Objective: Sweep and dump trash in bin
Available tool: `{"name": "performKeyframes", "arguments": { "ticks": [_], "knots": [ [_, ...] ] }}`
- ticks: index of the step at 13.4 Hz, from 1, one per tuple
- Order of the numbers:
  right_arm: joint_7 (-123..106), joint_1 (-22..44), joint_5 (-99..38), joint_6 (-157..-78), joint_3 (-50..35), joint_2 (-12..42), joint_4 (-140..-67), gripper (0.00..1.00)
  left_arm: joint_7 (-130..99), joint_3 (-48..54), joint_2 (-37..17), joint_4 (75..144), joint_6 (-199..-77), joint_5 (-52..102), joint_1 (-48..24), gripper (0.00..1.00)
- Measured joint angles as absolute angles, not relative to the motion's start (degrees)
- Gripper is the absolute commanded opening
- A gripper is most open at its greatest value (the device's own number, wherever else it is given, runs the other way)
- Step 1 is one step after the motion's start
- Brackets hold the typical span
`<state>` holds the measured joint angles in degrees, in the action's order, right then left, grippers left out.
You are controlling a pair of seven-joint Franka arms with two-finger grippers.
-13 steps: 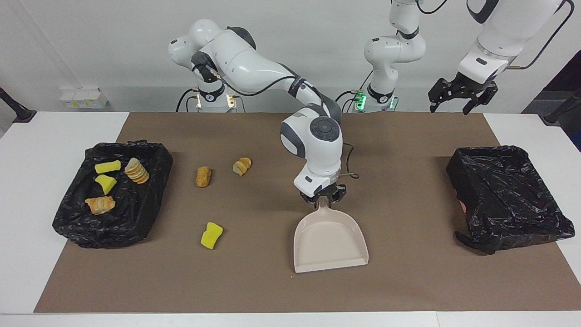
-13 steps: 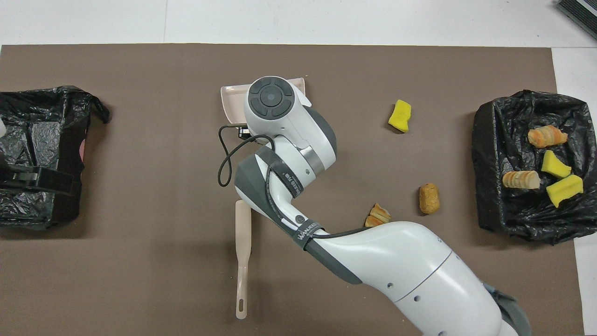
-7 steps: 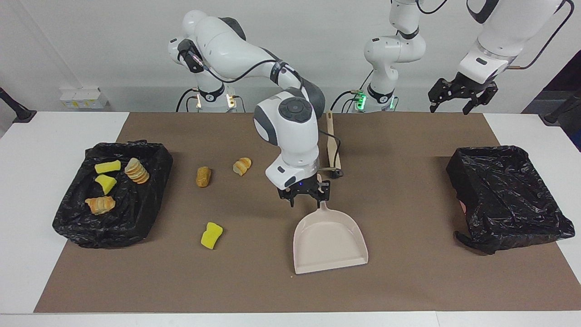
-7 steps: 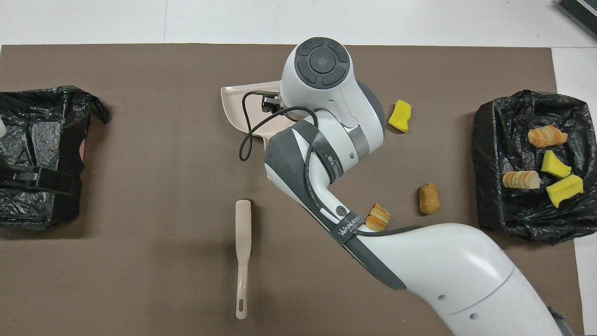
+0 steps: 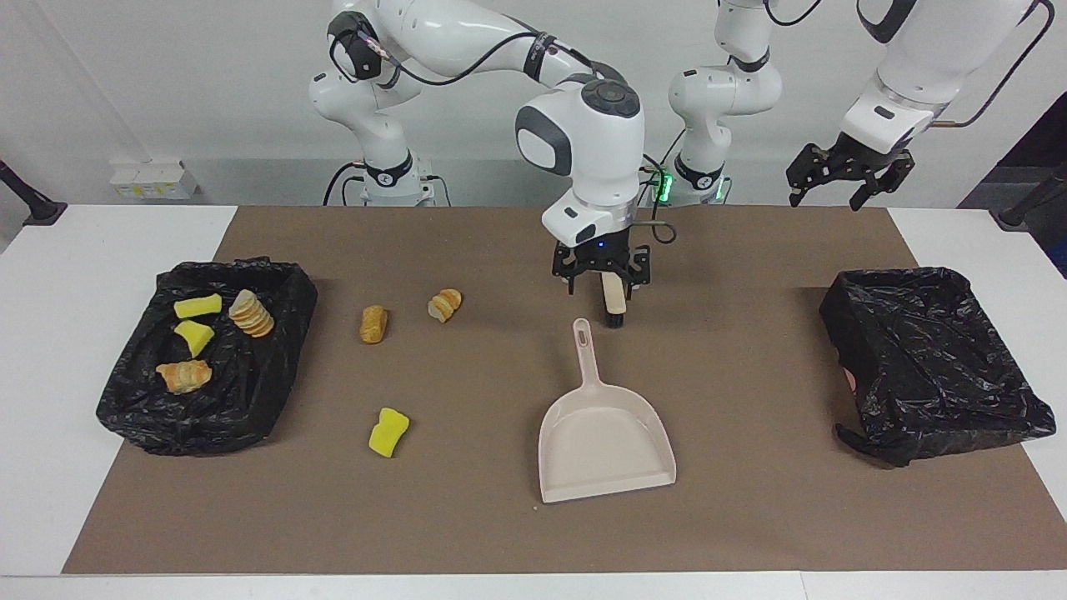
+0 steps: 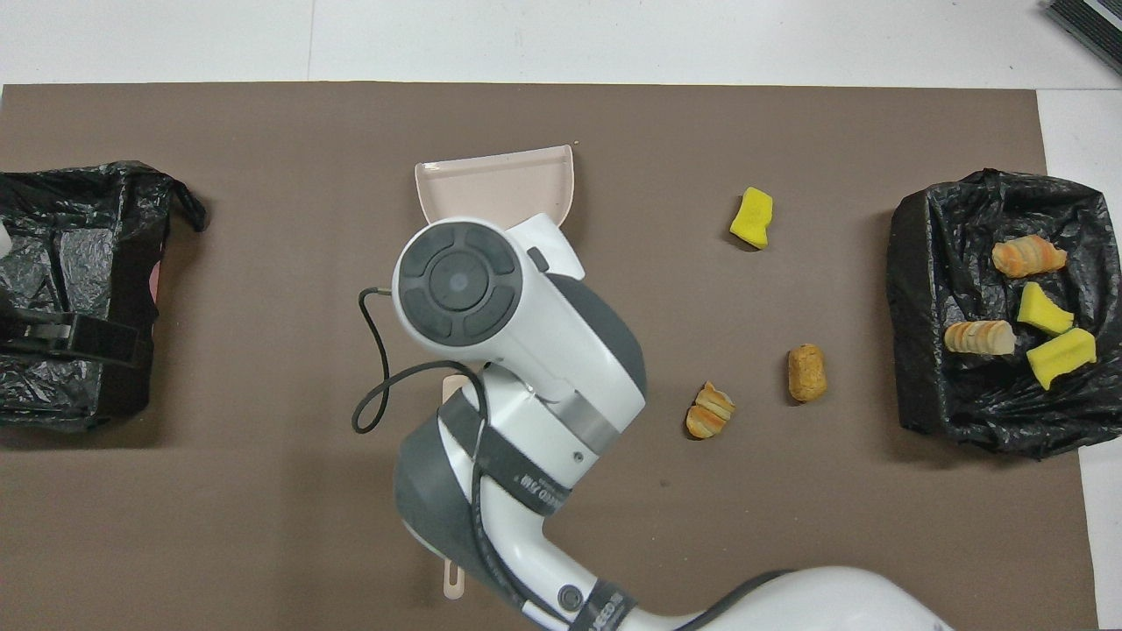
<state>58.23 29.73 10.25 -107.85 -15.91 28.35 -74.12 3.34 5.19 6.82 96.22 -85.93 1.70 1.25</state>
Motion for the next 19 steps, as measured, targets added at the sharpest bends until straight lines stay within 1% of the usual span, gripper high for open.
{"name": "performKeyframes", "arguments": {
  "ticks": [3, 5, 7, 10, 11, 13, 14, 15, 17, 19],
  "knots": [
    [60.4, 32.5, 9.1, -107.9, -16.1, 24.6, -79.8, 1.0, 3.3, 5.2, 6.8, 96.2, -85.9, 1.7, 1.2, 1.0],
    [60.7, 34.6, 6.4, -107.9, -16.4, 22.0, -85.1, 1.0, 3.3, 5.2, 6.8, 96.2, -85.9, 1.7, 1.2, 1.0],
    [63.4, 37.5, 5.7, -109.0, -16.5, 20.9, -89.6, 1.0, 3.3, 5.2, 6.8, 96.2, -85.9, 1.7, 1.2, 1.0],
    [66.1, 40.8, 5.7, -112.8, -16.7, 19.9, -95.8, 1.0, 3.3, 5.2, 6.8, 96.2, -85.9, 1.7, 1.2, 1.0],
    [66.1, 41.4, 5.6, -115.0, -16.9, 19.2, -98.8, 1.0, 3.3, 5.2, 6.8, 96.2, -85.9, 1.7, 1.2, 1.0],
    [66.1, 42.4, 5.6, -122.4, -17.0, 16.5, -106.9, 1.0, 3.3, 5.2, 6.8, 96.2, -85.9, 1.7, 1.2, 1.0],
    [66.1, 42.5, 5.6, -125.3, -17.3, 14.9, -110.8, 0.98, 3.3, 5.2, 6.8, 96.2, -85.9, 1.7, 1.2, 1.0],
    [66.1, 42.5, 5.1, -126.8, -17.7, 13.6, -113.4, 0.97, 3.3, 5.2, 6.8, 96.2, -85.9, 1.7, 1.2, 1.0],
    [66.1, 42.5, 3.8, -127.4, -18.2, 12.0, -116.1, 0.95, 3.3, 5.2, 6.8, 96.2, -85.9, 1.7, 1.2, 1.0],
    [65.9, 42.4, 3.3, -128.3, -18.2, 11.7, -116.6, 0.89, 3.3, 5.2, 6.8, 96.2, -85.9, 1.7, 1.2, 1.0]
  ]
}}
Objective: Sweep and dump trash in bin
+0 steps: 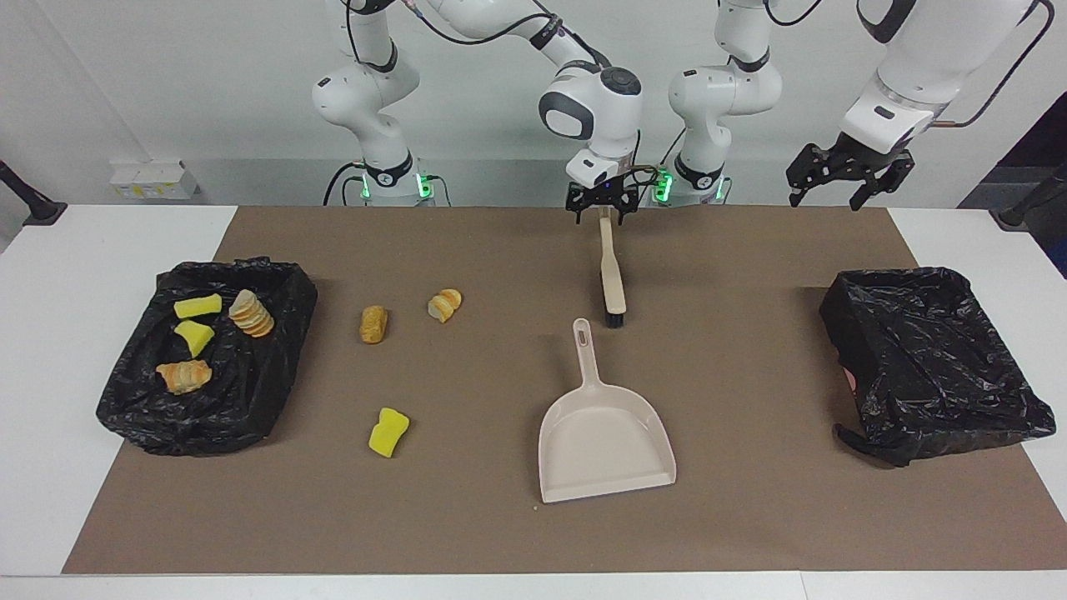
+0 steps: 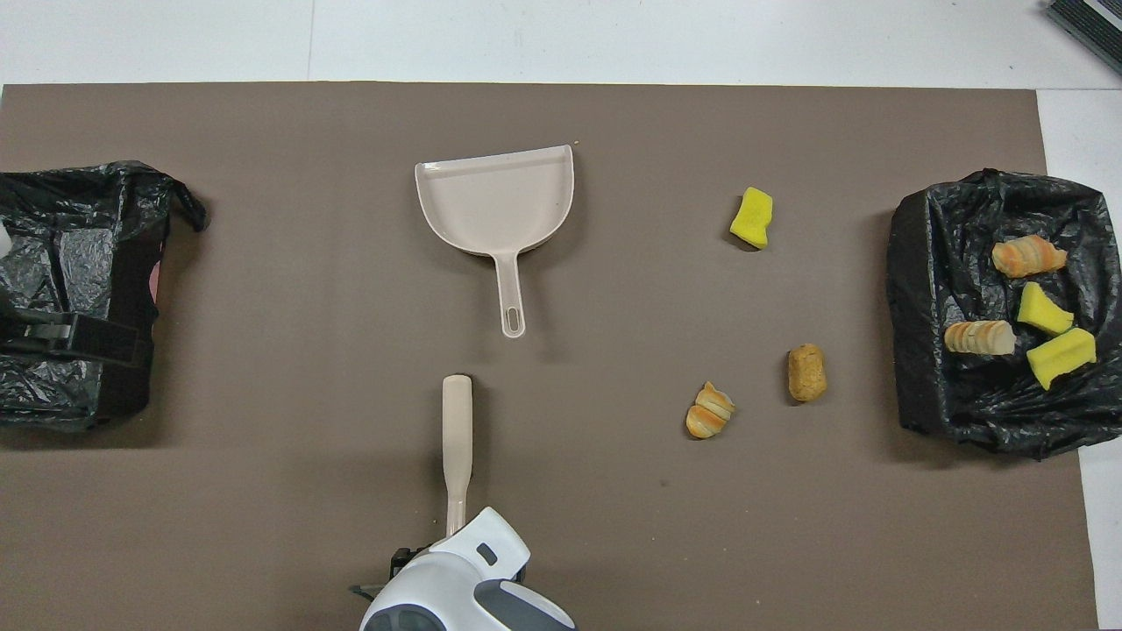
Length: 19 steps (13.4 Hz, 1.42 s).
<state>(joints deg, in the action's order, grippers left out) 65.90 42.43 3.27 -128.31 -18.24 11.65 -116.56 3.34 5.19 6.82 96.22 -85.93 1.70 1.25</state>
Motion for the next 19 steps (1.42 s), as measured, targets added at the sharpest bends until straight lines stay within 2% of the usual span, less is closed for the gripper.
{"name": "performKeyframes", "arguments": {
  "ticks": [1, 9, 10, 11, 12, 14, 15, 16, 19],
  "knots": [
    [65.7, 42.4, 2.8, -128.7, -18.2, 11.7, -116.7, 0.86, 3.3, 5.2, 6.8, 96.2, -85.9, 1.7, 1.2, 1.0],
    [62.7, 41.9, 0.1, -130.9, -18.1, 12.0, -117.0, 0.8, 3.3, 5.6, 6.8, 96.2, -86.0, 1.7, 1.2, 1.0],
    [62.7, 41.9, 0.1, -131.3, -18.1, 12.5, -117.1, 0.75, 3.3, 5.6, 6.8, 96.2, -86.6, 1.7, 1.2, 1.0],
    [62.7, 41.9, 0.1, -131.8, -18.1, 12.9, -117.0, 0.64, 3.3, 5.6, 6.8, 96.3, -89.1, 1.8, 1.2, 1.0],
    [62.7, 41.9, 0.1, -132.0, -18.1, 13.3, -117.0, 0.47, 3.3, 5.6, 6.5, 96.4, -93.4, 1.8, 1.2, 1.0],
    [62.6, 41.9, 0.1, -132.2, -18.1, 13.5, -116.9, 0.23, 3.2, 5.9, 4.9, 96.4, -101.3, 2.0, 1.0, 1.0],
    [62.6, 41.9, 0.1, -132.3, -18.1, 13.5, -116.9, 0.05, 3.1, 6.2, 4.0, 96.4, -103.3, 2.1, 0.5, 1.0],
    [62.6, 41.9, 0.1, -132.5, -18.1, 13.5, -116.8, 0.0, 2.9, 6.5, 3.0, 96.4, -105.3, 2.1, -0.8, 1.0],
    [62.7, 41.8, 0.1, -132.6, -18.0, 13.4, -116.0, 0.0, 1.7, 6.8, -0.6, 96.3, -111.5, 2.0, -5.4, 1.0]
  ]
}}
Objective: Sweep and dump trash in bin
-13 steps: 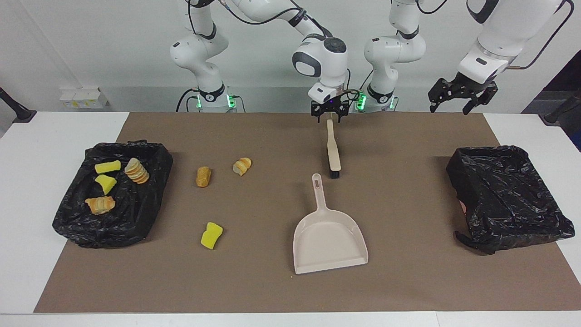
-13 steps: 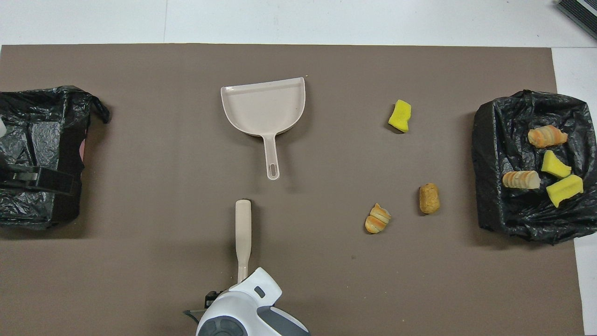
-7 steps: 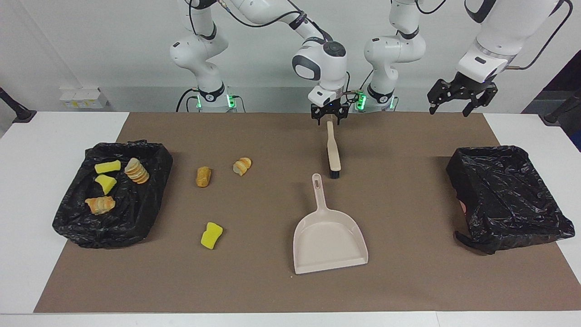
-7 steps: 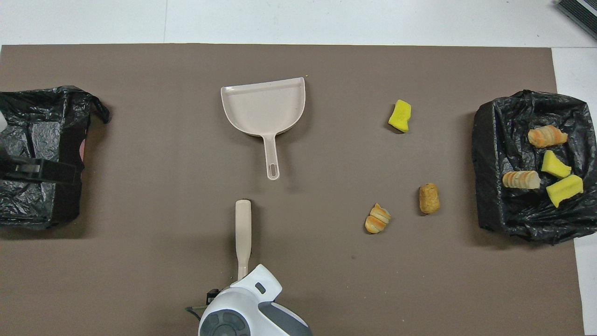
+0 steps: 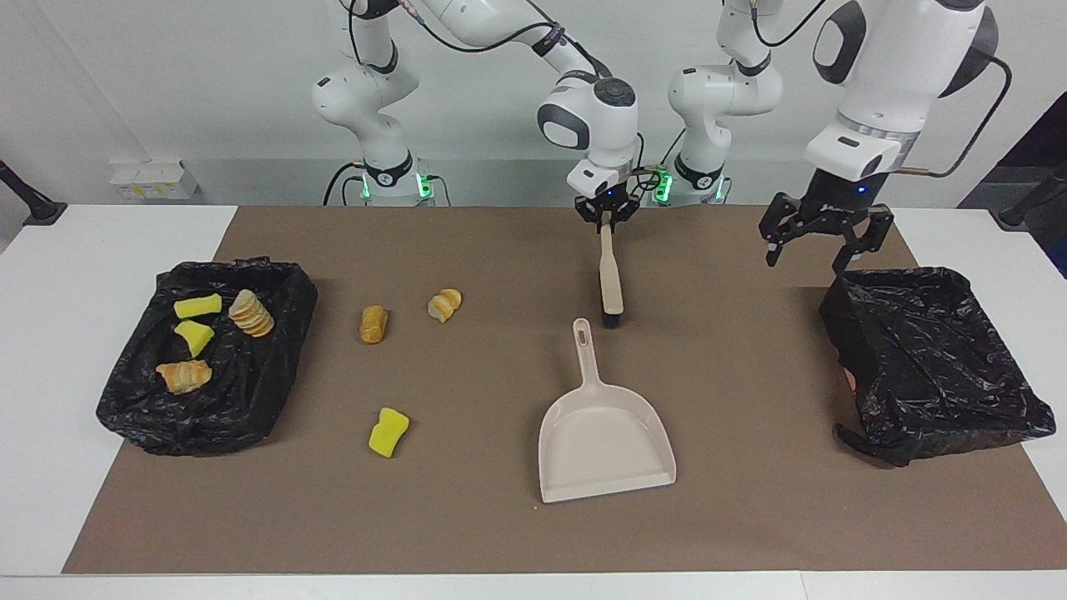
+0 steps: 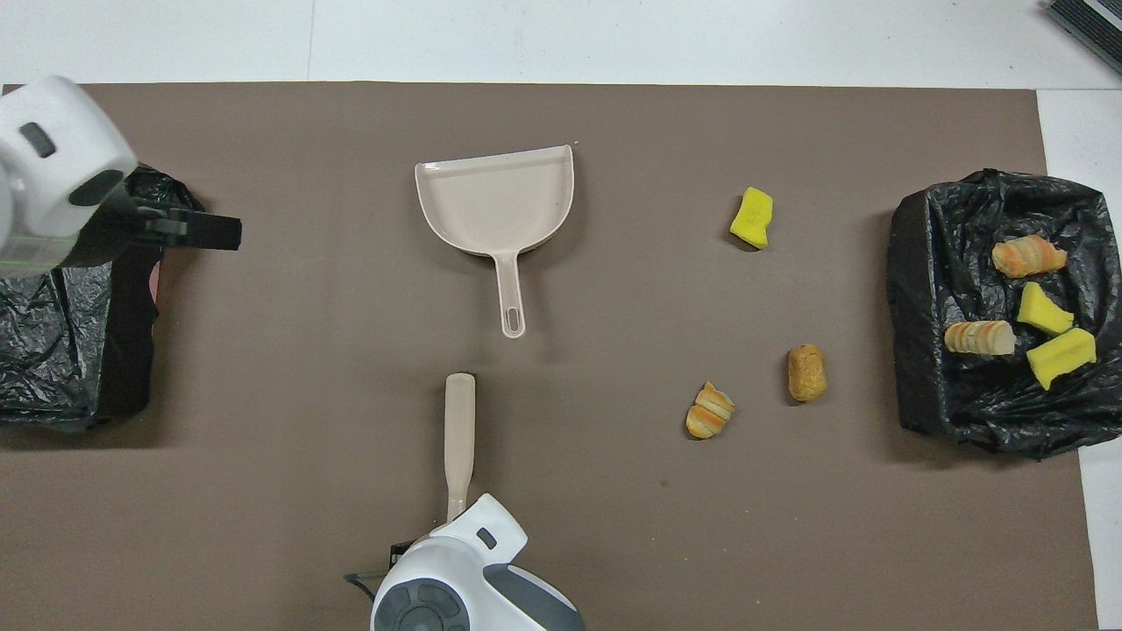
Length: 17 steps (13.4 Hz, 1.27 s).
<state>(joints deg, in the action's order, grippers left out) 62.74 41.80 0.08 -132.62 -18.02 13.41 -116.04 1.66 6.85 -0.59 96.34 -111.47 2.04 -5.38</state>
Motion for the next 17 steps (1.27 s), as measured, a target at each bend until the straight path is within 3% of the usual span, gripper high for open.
{"name": "performKeyframes", "arguments": {
  "ticks": [2, 6, 10, 14, 17],
  "knots": [
    [63.5, 41.4, 0.1, -131.7, -17.8, 12.2, -115.2, 0.0, -0.7, 7.0, -3.5, 95.7, -113.5, 2.0, -8.3, 1.0],
    [66.3, 38.5, -0.2, -120.0, -17.7, 5.5, -116.4, 0.0, -13.8, 7.0, -13.7, 88.0, -115.6, -0.5, -15.9, 1.0],
    [66.8, 35.1, -1.7, -117.0, -17.6, -2.3, -125.9, 0.0, -26.2, 7.0, -24.8, 82.1, -117.9, -0.8, -22.2, 1.0],
    [67.0, 28.5, -1.7, -116.8, -17.4, -12.3, -137.3, 0.0, -28.4, 7.1, -28.4, 84.0, -120.0, -0.7, -25.3, 1.0],
    [66.8, 21.4, -1.7, -111.7, -17.3, -17.5, -141.1, 0.0, -29.7, 7.2, -29.2, 87.8, -121.5, -0.6, -27.0, 1.0]
  ]
}}
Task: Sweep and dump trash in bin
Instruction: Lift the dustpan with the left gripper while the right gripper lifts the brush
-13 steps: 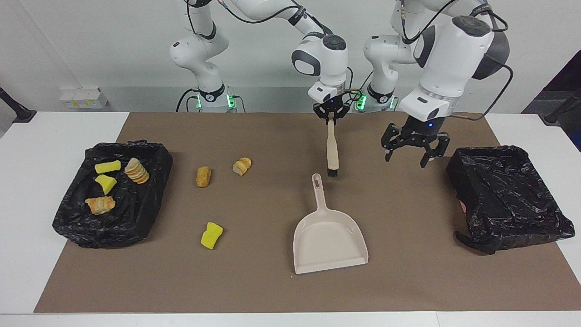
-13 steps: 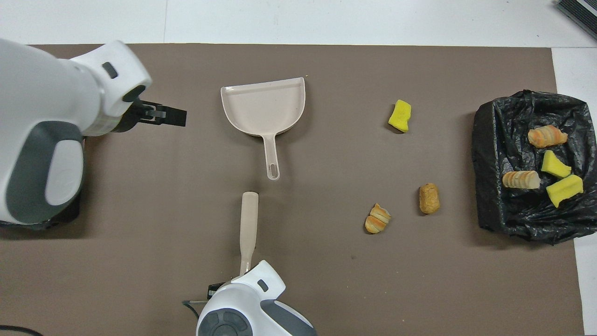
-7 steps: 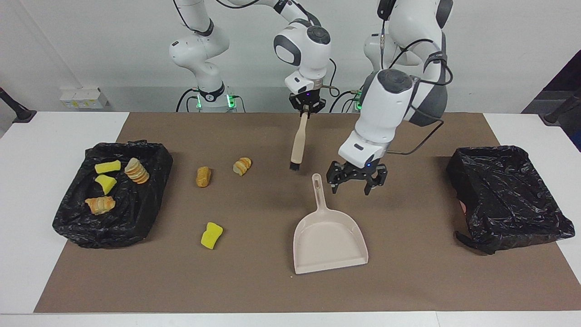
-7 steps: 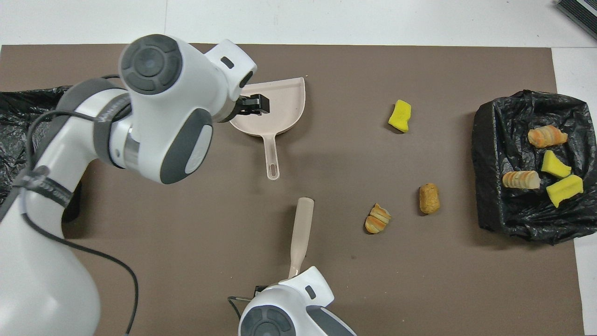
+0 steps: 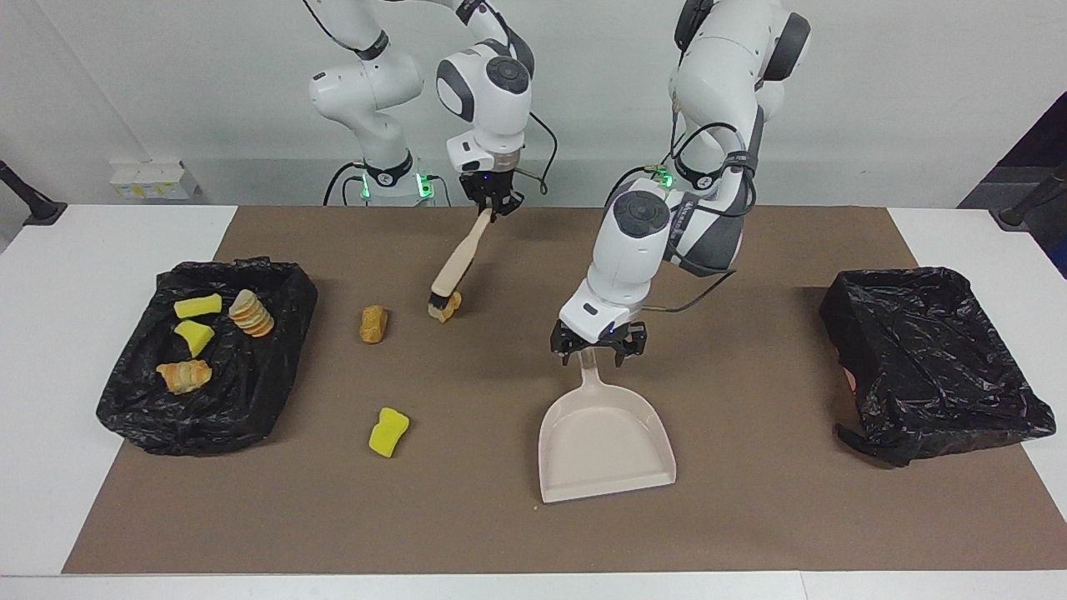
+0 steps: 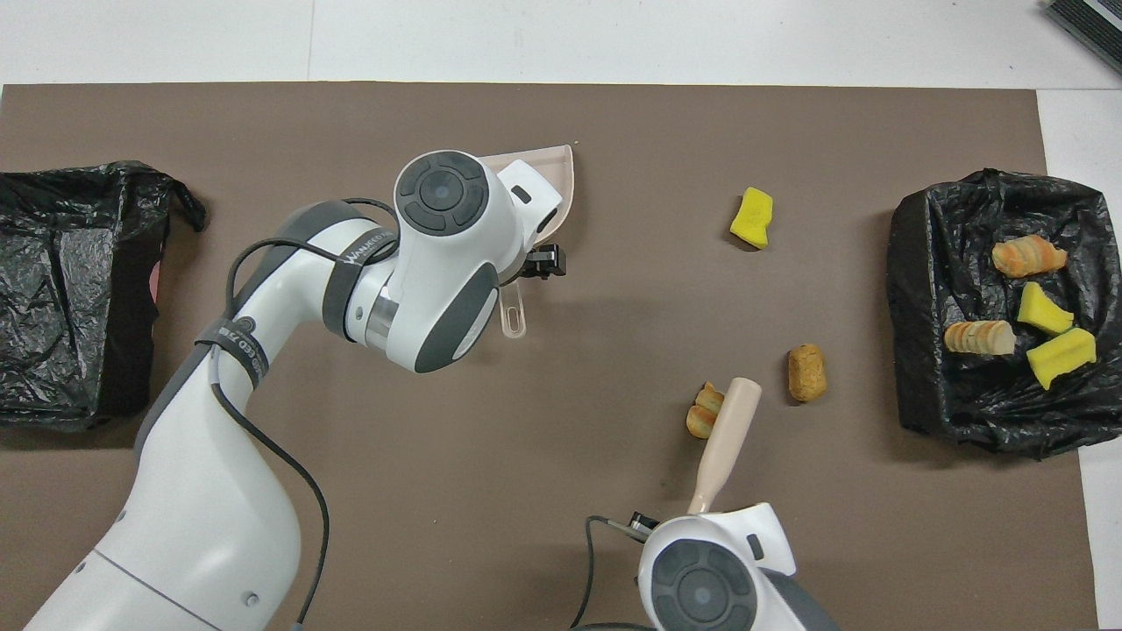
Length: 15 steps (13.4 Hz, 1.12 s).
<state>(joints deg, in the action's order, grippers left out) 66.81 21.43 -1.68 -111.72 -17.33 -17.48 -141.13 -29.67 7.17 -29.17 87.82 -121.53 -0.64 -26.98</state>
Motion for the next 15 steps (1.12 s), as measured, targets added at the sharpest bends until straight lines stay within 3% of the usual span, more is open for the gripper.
{"name": "performKeyframes", "arguments": {
  "ticks": [1, 2, 3, 4, 8, 15],
  "knots": [
    [65.3, 18.1, -1.6, -109.2, -17.3, -18.2, -141.4, 0.0, -29.9, 7.1, -29.4, 88.6, -121.7, -0.6, -27.4, 0.95],
    [62.9, 14.8, -1.4, -107.6, -17.2, -18.6, -141.4, 0.0, -29.9, 7.2, -29.5, 89.1, -121.5, -0.6, -27.7, 0.76],
    [60.7, 11.9, -0.7, -107.0, -17.2, -18.8, -141.5, 0.0, -30.0, 7.1, -29.5, 89.3, -121.0, -0.6, -27.8, 0.42],
    [59.1, 9.7, 0.5, -106.8, -17.1, -18.9, -141.5, 0.0, -30.0, 7.1, -29.4, 89.3, -119.7, -0.6, -27.9, 0.0],
    [52.9, 7.1, 2.9, -106.8, -17.2, -18.9, -142.2, 0.0, -28.8, 6.8, -28.6, 88.7, -116.7, -1.0, -27.9, 0.0],
    [45.8, 3.7, 3.3, -112.3, -17.7, -18.9, -146.4, 0.0, 3.8, 5.2, -23.3, 89.1, -114.8, -1.2, -24.5, 0.0]
  ]
}}
